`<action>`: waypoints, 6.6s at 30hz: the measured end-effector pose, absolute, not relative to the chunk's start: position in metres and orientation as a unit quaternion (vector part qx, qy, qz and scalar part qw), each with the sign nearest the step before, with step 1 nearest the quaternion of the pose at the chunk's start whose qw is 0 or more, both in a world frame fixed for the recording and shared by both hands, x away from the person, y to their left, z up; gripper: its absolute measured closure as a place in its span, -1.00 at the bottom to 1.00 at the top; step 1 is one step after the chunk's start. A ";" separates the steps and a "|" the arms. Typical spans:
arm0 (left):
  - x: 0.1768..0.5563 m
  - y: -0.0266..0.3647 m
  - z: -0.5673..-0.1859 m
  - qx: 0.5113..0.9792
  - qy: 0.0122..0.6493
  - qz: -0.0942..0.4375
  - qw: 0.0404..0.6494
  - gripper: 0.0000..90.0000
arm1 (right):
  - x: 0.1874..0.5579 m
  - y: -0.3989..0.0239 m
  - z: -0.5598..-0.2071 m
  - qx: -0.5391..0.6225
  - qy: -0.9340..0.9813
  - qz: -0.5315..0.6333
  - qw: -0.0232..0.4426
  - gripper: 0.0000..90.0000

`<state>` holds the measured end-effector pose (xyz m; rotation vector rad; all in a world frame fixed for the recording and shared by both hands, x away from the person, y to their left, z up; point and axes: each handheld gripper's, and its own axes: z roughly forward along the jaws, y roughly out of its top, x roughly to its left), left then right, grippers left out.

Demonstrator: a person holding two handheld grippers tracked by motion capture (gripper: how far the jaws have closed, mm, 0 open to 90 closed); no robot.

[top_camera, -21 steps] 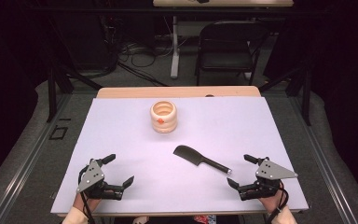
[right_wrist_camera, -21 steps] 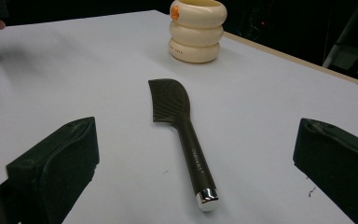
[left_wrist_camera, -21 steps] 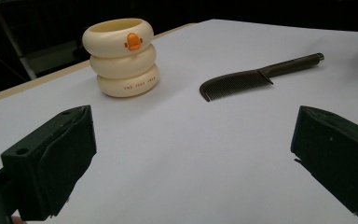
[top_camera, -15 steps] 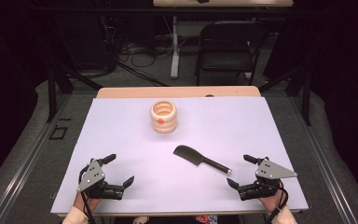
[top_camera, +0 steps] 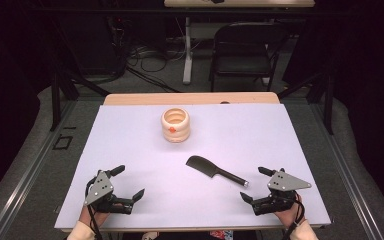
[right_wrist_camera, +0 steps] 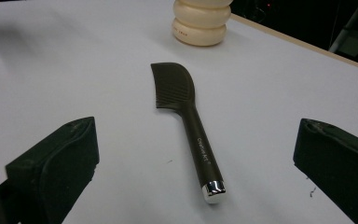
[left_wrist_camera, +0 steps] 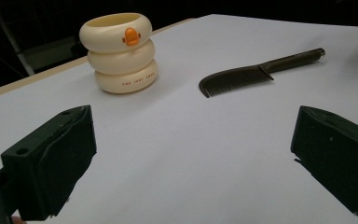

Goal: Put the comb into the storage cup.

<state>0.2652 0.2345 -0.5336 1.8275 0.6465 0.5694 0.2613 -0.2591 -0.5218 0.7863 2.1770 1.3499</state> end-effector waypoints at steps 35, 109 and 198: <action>0.265 0.234 -0.534 0.771 0.269 0.238 0.526 -1.00 | 0.303 -0.214 -0.518 0.267 0.858 0.387 0.209 -1.00; 0.265 0.233 -0.535 0.774 0.274 0.237 0.519 -1.00 | 0.364 -0.136 -0.519 0.214 0.957 0.125 0.151 0.36; 0.264 0.232 -0.535 0.779 0.273 0.236 0.513 -0.99 | 0.364 -0.154 -0.492 0.287 0.918 0.237 0.138 0.59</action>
